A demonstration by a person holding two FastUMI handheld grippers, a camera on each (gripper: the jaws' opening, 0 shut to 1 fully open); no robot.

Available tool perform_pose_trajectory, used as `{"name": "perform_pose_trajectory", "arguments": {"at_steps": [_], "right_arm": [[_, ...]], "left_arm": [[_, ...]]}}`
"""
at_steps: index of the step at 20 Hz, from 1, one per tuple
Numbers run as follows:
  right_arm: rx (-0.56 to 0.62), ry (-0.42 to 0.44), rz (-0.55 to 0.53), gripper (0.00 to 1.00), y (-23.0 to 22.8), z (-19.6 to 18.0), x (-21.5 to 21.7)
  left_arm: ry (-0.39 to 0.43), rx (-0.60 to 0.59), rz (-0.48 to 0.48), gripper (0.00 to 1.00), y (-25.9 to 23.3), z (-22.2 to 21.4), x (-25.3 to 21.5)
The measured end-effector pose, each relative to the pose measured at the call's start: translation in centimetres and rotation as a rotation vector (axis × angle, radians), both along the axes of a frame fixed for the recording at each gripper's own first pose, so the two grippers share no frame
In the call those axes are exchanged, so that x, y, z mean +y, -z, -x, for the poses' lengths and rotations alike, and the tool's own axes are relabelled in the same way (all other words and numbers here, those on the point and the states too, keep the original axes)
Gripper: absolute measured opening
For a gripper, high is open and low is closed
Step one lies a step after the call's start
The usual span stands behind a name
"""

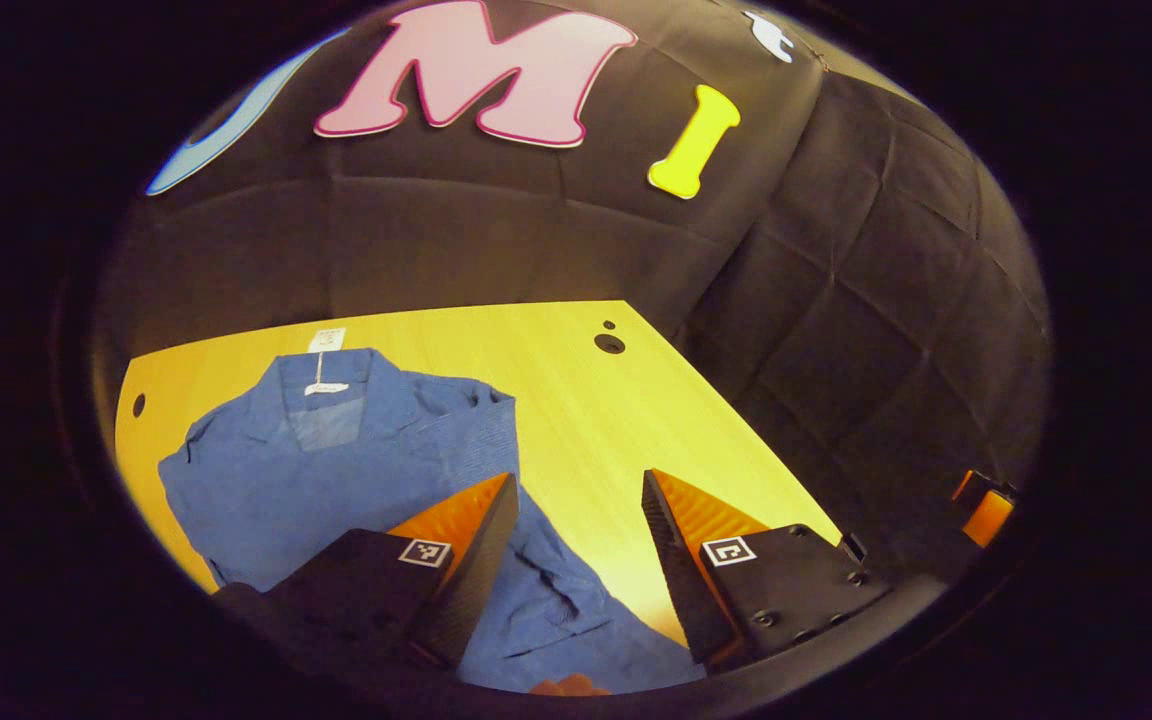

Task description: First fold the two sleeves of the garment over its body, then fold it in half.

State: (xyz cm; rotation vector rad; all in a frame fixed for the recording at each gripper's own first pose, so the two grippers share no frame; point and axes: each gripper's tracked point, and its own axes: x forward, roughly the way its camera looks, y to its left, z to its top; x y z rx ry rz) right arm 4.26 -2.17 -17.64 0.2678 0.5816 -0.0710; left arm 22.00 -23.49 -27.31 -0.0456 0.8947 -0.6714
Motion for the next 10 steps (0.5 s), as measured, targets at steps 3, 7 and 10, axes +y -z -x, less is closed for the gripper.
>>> {"name": "perform_pose_trajectory", "arguments": {"at_steps": [3, 7, 10], "right_arm": [[0.057, -0.034, -0.039, 0.95, 2.4, 1.4, 2.2], [0.17, -0.109, -0.065, 0.95, 6.5, 4.1, 5.6], [0.269, -0.157, -0.038, 0.95, 9.7, 6.4, 7.0]], "left_arm": [[-0.002, 0.012, -0.042, 0.75, 1.0, 5.1, 8.0], [-0.14, 0.058, -0.166, 0.76, 2.2, 11.5, 18.2], [-0.29, 0.15, -0.198, 0.8, 3.3, 15.6, 23.4]]}}
